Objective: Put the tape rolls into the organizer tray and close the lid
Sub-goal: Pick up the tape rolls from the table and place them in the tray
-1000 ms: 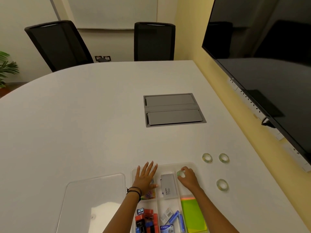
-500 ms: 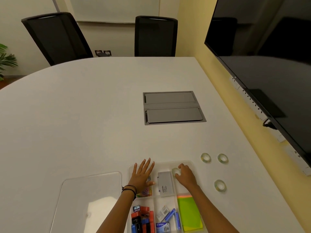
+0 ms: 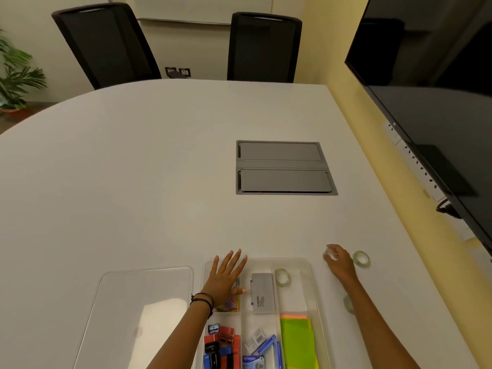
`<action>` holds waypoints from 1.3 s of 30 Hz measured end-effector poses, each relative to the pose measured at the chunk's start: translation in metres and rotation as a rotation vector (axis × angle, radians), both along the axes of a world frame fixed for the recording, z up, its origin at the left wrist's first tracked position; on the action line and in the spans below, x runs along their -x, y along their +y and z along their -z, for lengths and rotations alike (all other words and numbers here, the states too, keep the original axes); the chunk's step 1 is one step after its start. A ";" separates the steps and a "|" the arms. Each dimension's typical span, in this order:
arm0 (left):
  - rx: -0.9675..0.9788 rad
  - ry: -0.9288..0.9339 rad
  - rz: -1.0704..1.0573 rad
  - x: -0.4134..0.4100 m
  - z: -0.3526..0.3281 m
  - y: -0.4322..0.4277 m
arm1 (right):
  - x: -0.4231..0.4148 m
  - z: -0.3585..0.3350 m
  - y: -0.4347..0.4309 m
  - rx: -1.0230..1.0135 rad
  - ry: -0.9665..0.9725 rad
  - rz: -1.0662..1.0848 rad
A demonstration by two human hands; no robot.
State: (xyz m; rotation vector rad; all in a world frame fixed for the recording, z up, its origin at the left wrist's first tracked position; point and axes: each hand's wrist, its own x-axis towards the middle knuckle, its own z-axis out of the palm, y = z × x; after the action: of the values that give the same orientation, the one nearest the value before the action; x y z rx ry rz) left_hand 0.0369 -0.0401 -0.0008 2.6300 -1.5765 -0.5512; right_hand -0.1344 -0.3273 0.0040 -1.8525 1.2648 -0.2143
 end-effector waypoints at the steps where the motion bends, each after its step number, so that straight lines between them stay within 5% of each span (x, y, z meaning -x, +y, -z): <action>1: -0.020 -0.003 0.025 0.001 0.000 0.001 | 0.001 0.004 -0.005 0.029 0.048 -0.003; 16: 0.019 -0.088 0.034 -0.007 0.008 -0.001 | 0.006 0.028 -0.017 0.153 0.669 -0.539; 26: -0.052 -0.128 0.049 -0.003 0.001 -0.001 | 0.035 0.038 0.035 0.344 0.458 -0.371; 29: -0.045 -0.018 -0.022 -0.003 0.004 0.000 | 0.049 0.040 0.048 0.337 0.433 -0.342; 33: -0.079 0.150 -0.018 0.002 0.000 0.000 | 0.062 0.033 0.053 0.221 0.334 -0.294; 39: -0.023 0.044 -0.001 -0.002 0.020 -0.006 | 0.051 -0.001 0.065 -0.057 -0.125 0.020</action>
State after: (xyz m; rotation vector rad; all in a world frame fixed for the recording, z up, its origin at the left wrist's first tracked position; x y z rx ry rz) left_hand 0.0392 -0.0458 -0.0207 2.6160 -1.5658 -0.6261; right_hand -0.1850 -0.2628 0.0054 -1.7506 1.1918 -0.2974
